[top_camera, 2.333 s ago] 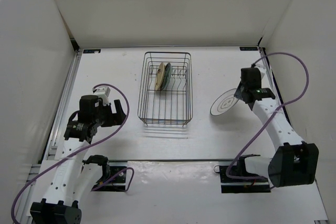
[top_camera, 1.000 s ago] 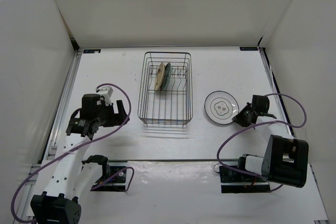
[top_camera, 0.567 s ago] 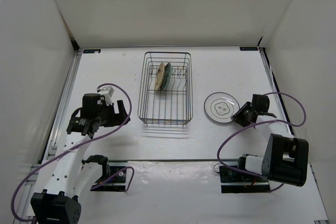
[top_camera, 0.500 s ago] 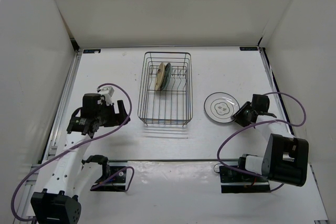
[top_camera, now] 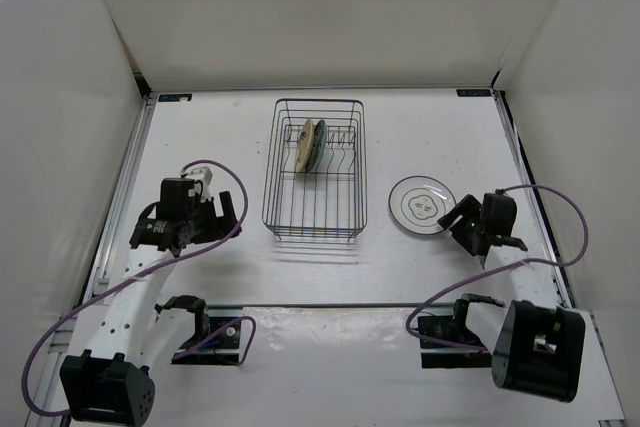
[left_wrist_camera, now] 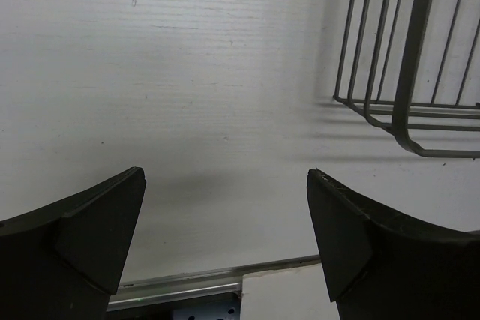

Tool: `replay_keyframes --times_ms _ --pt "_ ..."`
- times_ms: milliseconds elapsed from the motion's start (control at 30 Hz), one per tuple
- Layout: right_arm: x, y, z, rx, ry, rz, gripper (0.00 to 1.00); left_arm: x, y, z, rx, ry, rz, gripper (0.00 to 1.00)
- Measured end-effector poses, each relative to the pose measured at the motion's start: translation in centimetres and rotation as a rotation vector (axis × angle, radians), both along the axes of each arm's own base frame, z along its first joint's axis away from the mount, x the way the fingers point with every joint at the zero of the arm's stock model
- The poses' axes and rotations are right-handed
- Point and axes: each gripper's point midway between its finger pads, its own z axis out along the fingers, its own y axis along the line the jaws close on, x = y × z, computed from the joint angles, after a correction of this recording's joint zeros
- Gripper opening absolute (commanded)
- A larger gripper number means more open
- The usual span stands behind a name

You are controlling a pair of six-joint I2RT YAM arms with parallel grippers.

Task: Unload the plates from the dish rack

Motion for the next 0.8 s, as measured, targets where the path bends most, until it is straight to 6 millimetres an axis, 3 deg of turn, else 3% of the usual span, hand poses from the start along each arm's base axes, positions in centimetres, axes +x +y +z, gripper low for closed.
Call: replay_keyframes --times_ms 100,200,400,467,533,633,733,800 --pt "-1.0 0.0 0.7 -0.017 -0.021 0.01 0.78 -0.1 0.4 -0.3 0.02 0.015 0.014 1.0" --pt "-1.4 0.0 2.8 -0.043 -0.067 0.029 0.78 0.1 1.4 -0.5 0.06 0.016 0.057 1.0" --pt "-1.2 1.7 11.3 -0.043 -0.225 0.151 0.78 -0.3 3.8 -1.7 0.133 0.08 0.226 1.0" --pt "-1.5 2.6 12.5 -0.027 -0.268 0.199 0.78 -0.9 4.2 -2.6 0.138 0.148 0.255 1.0" --pt "-2.4 3.6 12.2 0.006 -0.27 0.244 0.78 -1.4 4.3 -3.4 0.154 0.235 0.255 1.0" --pt "-3.8 4.6 9.8 0.048 -0.209 0.294 0.78 -0.5 3.4 -2.8 0.131 0.233 0.206 1.0" --pt "-5.4 5.2 7.6 0.071 -0.126 0.333 0.79 1.9 1.2 -0.2 0.032 0.059 0.129 1.0" --pt "-5.9 5.2 7.0 0.067 -0.104 0.349 0.8 4.0 -0.7 2.7 -0.051 -0.119 0.067 1.0"
